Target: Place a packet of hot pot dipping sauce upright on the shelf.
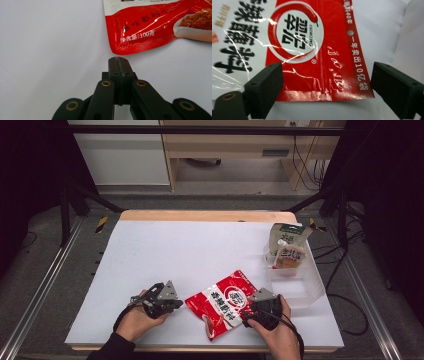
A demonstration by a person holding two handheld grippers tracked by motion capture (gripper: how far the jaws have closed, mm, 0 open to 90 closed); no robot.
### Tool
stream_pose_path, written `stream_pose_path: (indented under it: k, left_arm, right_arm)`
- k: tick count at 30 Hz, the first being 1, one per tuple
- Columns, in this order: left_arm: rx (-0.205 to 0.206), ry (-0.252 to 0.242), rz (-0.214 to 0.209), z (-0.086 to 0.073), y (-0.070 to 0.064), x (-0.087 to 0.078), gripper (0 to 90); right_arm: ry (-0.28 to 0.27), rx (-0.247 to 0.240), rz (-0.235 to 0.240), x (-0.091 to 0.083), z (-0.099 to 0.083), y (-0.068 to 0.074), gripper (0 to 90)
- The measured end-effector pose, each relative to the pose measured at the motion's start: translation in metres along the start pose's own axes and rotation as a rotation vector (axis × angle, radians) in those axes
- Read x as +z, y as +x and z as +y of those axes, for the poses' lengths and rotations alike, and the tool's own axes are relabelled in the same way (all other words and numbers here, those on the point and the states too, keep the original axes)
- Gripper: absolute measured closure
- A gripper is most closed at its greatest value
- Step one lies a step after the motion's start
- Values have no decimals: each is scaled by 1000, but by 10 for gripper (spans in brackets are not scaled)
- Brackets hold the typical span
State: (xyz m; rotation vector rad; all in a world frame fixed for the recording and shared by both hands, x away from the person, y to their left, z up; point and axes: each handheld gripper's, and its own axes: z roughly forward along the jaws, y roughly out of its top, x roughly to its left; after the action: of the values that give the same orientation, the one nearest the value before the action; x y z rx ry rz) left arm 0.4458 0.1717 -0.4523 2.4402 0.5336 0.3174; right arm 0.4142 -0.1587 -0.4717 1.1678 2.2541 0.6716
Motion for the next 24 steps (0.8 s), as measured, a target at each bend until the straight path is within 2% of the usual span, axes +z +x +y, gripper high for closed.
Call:
stream_pose_path:
  k: [14, 17, 20, 24]
  left_arm:
    - [1, -9, -15, 0, 0, -1, 900]
    - [1, -9, -15, 0, -1, 0, 900]
    - [-2, -15, -18, 0, -1, 0, 900]
    - [1, -13, -16, 0, 0, 0, 889]
  right_arm:
    - [15, 8, 17, 15, 11, -5, 63]
    - [14, 24, 31, 16, 12, -5, 65]
    - [14, 62, 61, 17, 10, -6, 62]
    - [12, 72, 66, 18, 10, -7, 64]
